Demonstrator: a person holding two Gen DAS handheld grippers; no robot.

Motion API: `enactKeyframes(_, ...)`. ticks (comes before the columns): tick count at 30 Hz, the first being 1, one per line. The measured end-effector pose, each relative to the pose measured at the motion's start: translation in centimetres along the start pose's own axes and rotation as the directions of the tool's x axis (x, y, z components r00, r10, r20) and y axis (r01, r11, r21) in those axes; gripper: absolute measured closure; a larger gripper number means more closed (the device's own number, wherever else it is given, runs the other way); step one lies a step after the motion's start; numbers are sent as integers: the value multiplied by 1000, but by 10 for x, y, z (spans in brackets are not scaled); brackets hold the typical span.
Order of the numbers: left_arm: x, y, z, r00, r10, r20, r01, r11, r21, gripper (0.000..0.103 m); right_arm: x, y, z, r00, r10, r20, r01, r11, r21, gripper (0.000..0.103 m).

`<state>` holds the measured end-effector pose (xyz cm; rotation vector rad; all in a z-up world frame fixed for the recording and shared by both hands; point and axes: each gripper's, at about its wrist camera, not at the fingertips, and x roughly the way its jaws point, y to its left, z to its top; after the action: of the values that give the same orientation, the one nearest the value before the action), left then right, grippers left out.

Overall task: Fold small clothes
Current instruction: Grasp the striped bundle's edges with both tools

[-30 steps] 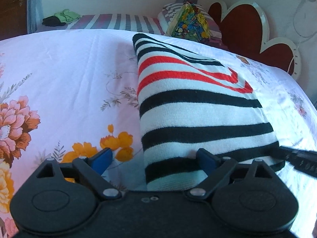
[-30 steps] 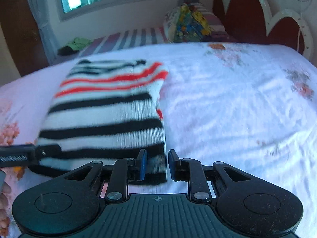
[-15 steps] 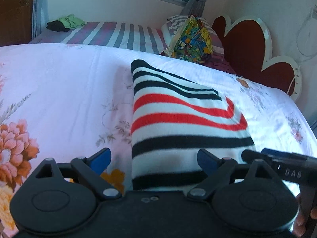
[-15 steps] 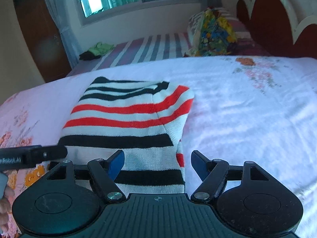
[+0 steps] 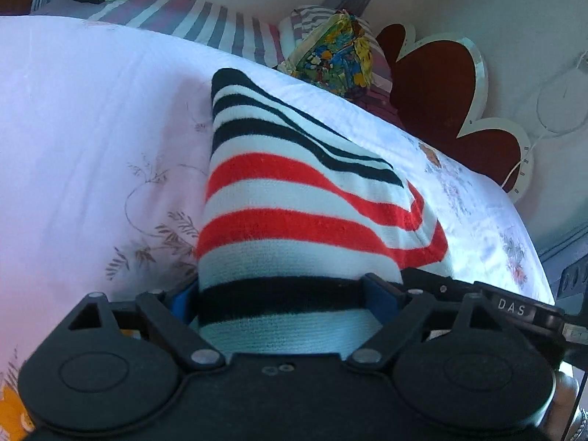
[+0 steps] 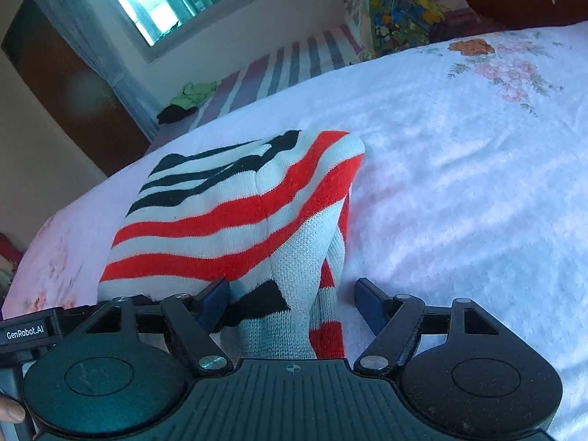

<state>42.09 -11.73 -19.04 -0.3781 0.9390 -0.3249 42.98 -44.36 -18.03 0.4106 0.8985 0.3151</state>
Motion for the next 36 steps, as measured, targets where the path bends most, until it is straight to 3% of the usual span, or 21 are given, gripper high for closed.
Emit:
enactKeyframes(2,-1,-1,0,1000,10,-5,-10,1000,14,12,-4,4,1,1000,-20,-3,20,1000,-22,30)
enactKeyframes(4,-9,-5,2,999,39,11,-39,999,33,13,-17,11,2,997,-69,45,71,996,-44,30)
enactKeyframes(7,-25,-13,7,991,93,101,-102,991,90,15,-29,21,5,986,-104,127,118,987,-111,30)
enactKeyframes(9,-19,-11,13,989,114,91,-123,987,100,13,-22,22,8,987,-125,100,137,982,-129,31)
enactKeyframes(10,-14,-7,16,992,107,66,-112,991,77,13,-17,19,7,990,-122,70,129,986,-103,37)
enactKeyframes(13,-8,5,17,998,62,30,-63,998,6,12,-8,9,2,998,-63,7,63,997,-32,37)
enactKeyframes(16,-6,8,14,998,47,32,-47,999,-4,13,-7,3,-2,999,-51,16,51,999,4,37)
enactKeyframes(19,-11,0,14,996,76,50,-77,997,16,16,-21,10,3,994,-83,77,86,996,-28,37)
enactKeyframes(24,-20,-28,19,985,109,136,-128,982,140,22,-38,37,13,980,-82,183,109,983,-147,37)
enactKeyframes(27,-7,-33,25,982,150,115,-166,975,149,24,-25,47,15,979,-114,167,146,970,-193,44)
enactKeyframes(33,5,-27,27,981,175,83,-185,974,135,11,-2,27,7,985,-149,85,161,975,-152,44)
enactKeyframes(35,4,-23,26,983,168,76,-176,976,126,9,-4,17,6,990,-123,72,130,985,-109,40)
enactKeyframes(36,3,-21,26,984,165,72,-173,977,124,9,-3,13,6,990,-125,65,131,987,-95,28)
